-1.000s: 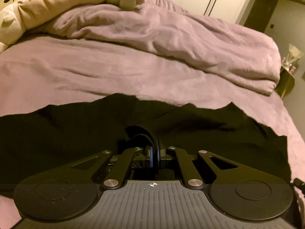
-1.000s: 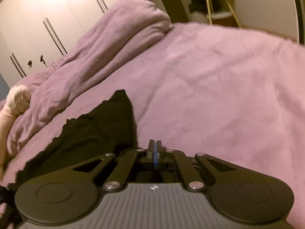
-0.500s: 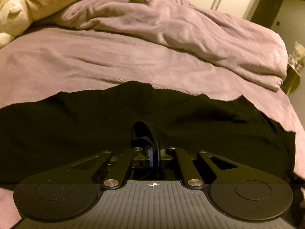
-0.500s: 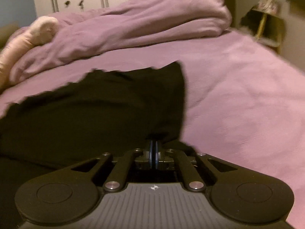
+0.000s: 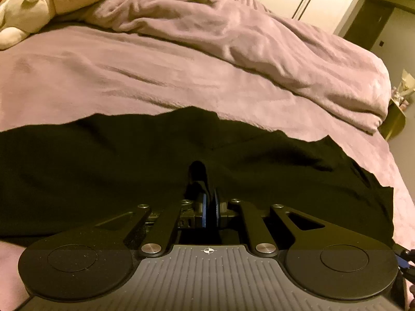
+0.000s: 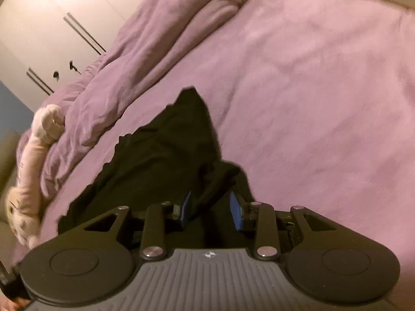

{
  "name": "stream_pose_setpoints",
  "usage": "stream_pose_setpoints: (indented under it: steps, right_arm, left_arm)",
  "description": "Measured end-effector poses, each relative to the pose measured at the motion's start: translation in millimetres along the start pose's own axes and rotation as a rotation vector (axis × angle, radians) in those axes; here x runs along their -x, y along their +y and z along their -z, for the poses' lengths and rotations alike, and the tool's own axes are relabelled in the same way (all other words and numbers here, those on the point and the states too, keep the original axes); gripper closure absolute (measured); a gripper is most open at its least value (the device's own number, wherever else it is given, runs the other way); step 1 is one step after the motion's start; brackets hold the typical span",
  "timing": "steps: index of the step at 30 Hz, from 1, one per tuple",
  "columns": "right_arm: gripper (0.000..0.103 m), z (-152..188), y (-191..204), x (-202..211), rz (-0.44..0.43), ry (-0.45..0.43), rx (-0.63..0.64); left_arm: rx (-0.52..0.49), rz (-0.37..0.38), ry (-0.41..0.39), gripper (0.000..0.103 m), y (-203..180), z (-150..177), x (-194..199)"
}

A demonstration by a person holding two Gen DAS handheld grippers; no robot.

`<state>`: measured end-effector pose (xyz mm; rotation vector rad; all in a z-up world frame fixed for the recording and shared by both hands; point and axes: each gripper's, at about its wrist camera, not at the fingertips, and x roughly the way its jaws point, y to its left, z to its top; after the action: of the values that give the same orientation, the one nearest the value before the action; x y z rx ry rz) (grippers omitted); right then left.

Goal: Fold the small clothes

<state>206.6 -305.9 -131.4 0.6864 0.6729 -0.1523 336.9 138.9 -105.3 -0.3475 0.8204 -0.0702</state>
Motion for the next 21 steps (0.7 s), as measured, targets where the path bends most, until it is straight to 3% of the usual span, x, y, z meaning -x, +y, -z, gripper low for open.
stream_pose_setpoints:
  steps: [2, 5, 10, 12, 16, 18, 21]
  right_arm:
    - [0.072, 3, 7, -7, 0.012, -0.019, 0.051]
    - [0.094, 7, 16, -11, 0.073, -0.035, 0.147]
    - [0.099, 9, 12, -3, 0.103, -0.055, 0.214]
    - [0.096, 9, 16, 1, 0.137, -0.058, 0.219]
    - [0.08, 17, 39, 8, 0.14, -0.084, 0.308]
    - [0.08, 27, 61, 6, 0.111, -0.079, 0.387]
    - [0.08, 47, 101, -5, 0.064, -0.051, 0.507]
  left_arm:
    - [-0.002, -0.017, -0.013, 0.094, 1, -2, 4]
    - [0.037, -0.033, -0.024, 0.092, 10, -5, 11]
    - [0.084, -0.044, -0.027, 0.089, 31, -3, 31]
    - [0.105, -0.058, -0.024, 0.08, 42, 0, 44]
    - [0.184, -0.096, 0.025, 0.056, 72, 7, 67]
    - [0.225, -0.136, 0.072, 0.056, 88, 9, 77]
    - [0.215, -0.272, 0.156, 0.053, 107, 10, 92]
